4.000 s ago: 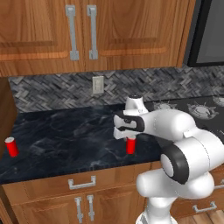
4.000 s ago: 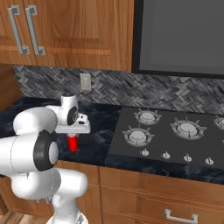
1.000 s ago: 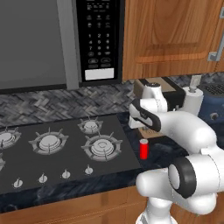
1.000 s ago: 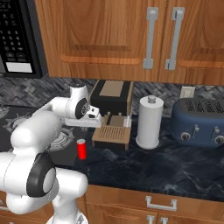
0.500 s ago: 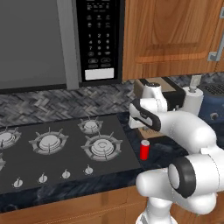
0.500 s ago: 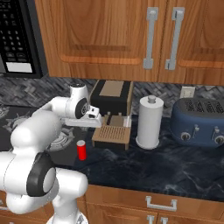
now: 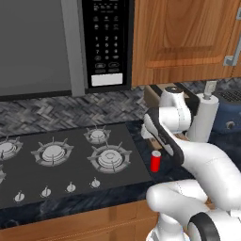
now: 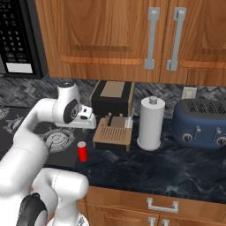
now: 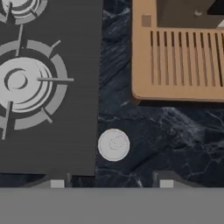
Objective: Four empty soda cans are scattered around the kitchen. Gather all the cans and cluster them next to the stove for recycling.
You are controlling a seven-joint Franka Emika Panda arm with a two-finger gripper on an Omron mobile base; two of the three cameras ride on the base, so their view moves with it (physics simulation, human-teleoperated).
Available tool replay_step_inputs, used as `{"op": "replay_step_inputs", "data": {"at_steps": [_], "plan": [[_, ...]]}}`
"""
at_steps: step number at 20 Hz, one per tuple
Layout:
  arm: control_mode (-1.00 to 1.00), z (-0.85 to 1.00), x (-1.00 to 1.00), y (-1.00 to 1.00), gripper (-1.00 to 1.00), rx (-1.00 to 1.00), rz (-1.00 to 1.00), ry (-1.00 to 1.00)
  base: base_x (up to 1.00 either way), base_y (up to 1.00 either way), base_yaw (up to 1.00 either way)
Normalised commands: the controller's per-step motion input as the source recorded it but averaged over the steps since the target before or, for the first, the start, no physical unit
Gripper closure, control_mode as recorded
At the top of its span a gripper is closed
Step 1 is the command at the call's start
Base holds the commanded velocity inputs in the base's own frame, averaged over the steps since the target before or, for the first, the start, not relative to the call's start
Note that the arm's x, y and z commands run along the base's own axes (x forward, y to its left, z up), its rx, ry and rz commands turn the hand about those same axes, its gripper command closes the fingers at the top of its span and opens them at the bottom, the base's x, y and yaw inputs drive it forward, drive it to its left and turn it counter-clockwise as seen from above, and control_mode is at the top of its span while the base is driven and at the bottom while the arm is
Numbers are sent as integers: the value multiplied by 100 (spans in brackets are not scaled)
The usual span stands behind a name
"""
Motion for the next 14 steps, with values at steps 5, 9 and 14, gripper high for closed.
{"op": "replay_step_inputs", "data": {"at_steps": [5, 9, 14], "plan": [[-100, 34, -49, 19, -100, 5, 0, -11, 0, 0, 0], [-100, 0, -2, 0, -100, 0, 0, 0, 0, 0, 0], [100, -2, -15, -3, -100, 0, 0, 0, -59, -4, 1]]}}
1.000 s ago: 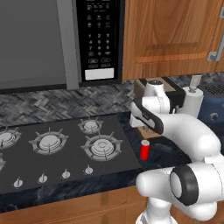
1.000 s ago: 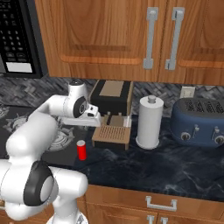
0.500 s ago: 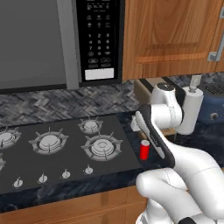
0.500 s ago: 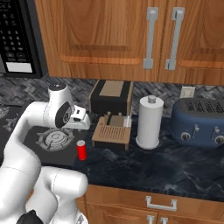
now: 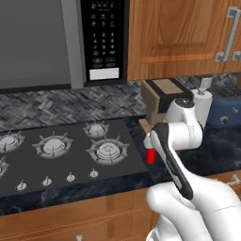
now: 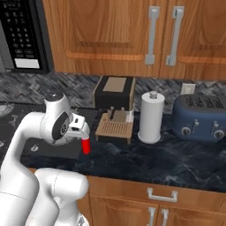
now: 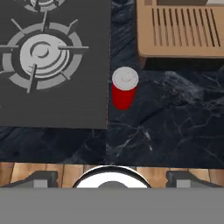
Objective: Four empty soda cans are scattered around the kitchen. Gather all the cans and cluster them next to the stove for recycling.
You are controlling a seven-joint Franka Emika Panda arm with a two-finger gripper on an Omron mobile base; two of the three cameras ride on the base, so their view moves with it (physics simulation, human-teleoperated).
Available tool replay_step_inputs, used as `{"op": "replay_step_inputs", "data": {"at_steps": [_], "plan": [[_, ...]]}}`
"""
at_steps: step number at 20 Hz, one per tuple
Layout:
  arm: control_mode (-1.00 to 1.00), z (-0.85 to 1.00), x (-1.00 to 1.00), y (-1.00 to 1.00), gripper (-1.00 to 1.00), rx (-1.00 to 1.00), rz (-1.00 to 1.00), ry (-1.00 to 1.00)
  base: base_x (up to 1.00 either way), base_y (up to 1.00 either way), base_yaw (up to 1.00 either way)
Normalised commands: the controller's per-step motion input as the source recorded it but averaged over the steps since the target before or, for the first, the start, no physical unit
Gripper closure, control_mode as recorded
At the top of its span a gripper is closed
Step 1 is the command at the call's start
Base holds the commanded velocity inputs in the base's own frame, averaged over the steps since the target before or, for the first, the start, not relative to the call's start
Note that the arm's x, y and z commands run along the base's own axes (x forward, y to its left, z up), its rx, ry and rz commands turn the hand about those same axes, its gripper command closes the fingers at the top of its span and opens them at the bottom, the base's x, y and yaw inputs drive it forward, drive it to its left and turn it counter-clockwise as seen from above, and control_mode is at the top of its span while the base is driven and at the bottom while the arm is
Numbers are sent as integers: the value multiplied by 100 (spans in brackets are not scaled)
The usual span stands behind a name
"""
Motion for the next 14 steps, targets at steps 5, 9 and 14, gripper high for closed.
{"op": "replay_step_inputs", "data": {"at_steps": [5, 9, 14], "plan": [[100, 0, 0, 0, -100, 0, 0, 0, -66, 57, 1], [100, 0, 0, 0, -100, 0, 0, 0, -22, 100, 0], [100, 0, 0, 0, -100, 0, 0, 0, -17, 100, 0]]}}
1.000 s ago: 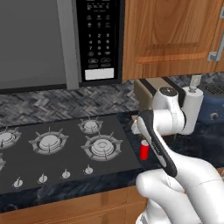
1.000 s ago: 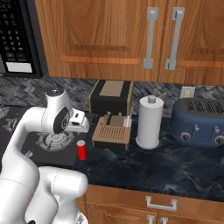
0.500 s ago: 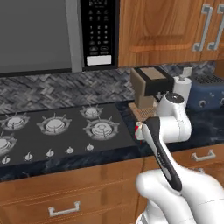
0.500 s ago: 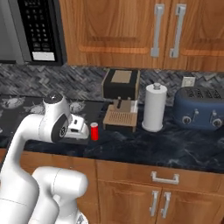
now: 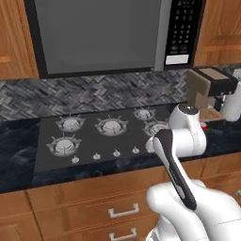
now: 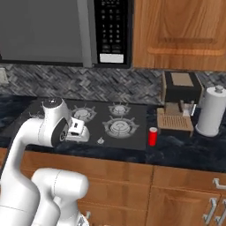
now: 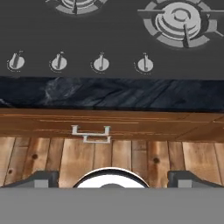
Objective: Four empty soda cans are scattered around the kitchen. Gather all the cans and cluster them next to the stove for recycling.
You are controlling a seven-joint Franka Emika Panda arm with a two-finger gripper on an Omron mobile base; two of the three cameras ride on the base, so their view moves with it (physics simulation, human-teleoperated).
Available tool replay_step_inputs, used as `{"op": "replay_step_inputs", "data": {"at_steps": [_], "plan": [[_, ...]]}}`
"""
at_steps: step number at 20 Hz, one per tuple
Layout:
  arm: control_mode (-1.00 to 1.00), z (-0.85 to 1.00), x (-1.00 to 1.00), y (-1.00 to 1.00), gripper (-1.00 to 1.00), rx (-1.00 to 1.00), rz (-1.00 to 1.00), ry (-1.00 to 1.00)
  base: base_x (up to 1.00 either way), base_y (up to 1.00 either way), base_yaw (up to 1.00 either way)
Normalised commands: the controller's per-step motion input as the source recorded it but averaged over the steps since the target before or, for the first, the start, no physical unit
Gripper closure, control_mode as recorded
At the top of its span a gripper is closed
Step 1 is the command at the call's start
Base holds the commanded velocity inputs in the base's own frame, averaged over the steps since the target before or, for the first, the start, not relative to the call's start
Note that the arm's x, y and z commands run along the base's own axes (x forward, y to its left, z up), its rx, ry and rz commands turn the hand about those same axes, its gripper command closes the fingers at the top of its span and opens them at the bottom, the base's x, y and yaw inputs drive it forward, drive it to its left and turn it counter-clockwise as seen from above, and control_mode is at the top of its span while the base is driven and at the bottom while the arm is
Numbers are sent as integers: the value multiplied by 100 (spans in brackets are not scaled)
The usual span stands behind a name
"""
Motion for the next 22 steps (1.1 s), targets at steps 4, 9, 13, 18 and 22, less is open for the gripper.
{"op": "replay_step_inputs", "data": {"at_steps": [4, 9, 13, 18, 22], "plan": [[100, 0, 0, 0, -100, 0, 0, 0, -21, 100, 0], [100, 0, 0, 0, -100, 0, 0, 0, -34, 100, 0], [100, 0, 0, 0, -100, 0, 0, 0, -22, 100, 0], [100, 0, 0, 0, -100, 0, 0, 0, -2, 100, 0], [100, 0, 0, 0, -100, 0, 0, 0, 0, 100, 0]]}}
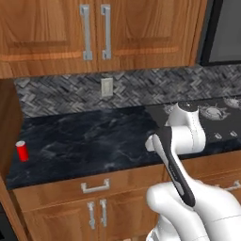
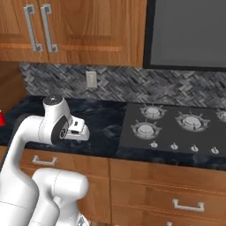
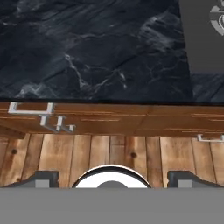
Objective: Four empty soda cans are scattered around the kitchen. Gather all the cans and cluster them next to the stove for recycling.
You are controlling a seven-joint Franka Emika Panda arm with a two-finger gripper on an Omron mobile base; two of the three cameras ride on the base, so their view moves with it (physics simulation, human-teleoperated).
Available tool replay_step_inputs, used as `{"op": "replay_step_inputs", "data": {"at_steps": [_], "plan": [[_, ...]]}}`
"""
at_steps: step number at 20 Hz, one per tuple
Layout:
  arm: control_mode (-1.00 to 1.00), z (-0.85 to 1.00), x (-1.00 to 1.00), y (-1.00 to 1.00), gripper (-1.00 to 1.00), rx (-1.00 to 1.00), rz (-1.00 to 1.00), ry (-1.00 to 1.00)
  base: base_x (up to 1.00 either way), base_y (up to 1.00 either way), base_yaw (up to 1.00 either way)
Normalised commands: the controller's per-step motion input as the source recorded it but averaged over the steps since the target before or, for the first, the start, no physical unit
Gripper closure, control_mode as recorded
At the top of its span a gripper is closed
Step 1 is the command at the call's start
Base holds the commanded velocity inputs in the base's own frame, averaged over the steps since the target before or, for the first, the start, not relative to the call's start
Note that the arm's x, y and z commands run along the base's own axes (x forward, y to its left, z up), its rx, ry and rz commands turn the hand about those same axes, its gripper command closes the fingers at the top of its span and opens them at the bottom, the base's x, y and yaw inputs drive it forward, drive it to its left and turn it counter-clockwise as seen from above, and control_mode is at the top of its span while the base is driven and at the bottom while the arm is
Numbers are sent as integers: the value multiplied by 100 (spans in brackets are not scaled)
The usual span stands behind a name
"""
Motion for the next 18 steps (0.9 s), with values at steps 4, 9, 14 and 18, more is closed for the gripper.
{"op": "replay_step_inputs", "data": {"at_steps": [4, 9, 14, 18], "plan": [[100, 0, 0, 0, -100, 0, 0, 0, 0, 100, 0], [100, 0, 0, 0, -100, 0, 0, 0, 27, 76, 7], [100, 0, 0, 0, -100, 0, 0, 0, 50, 21, 17], [100, 0, 0, 0, -100, 0, 0, 0, 30, -27, 16]]}}
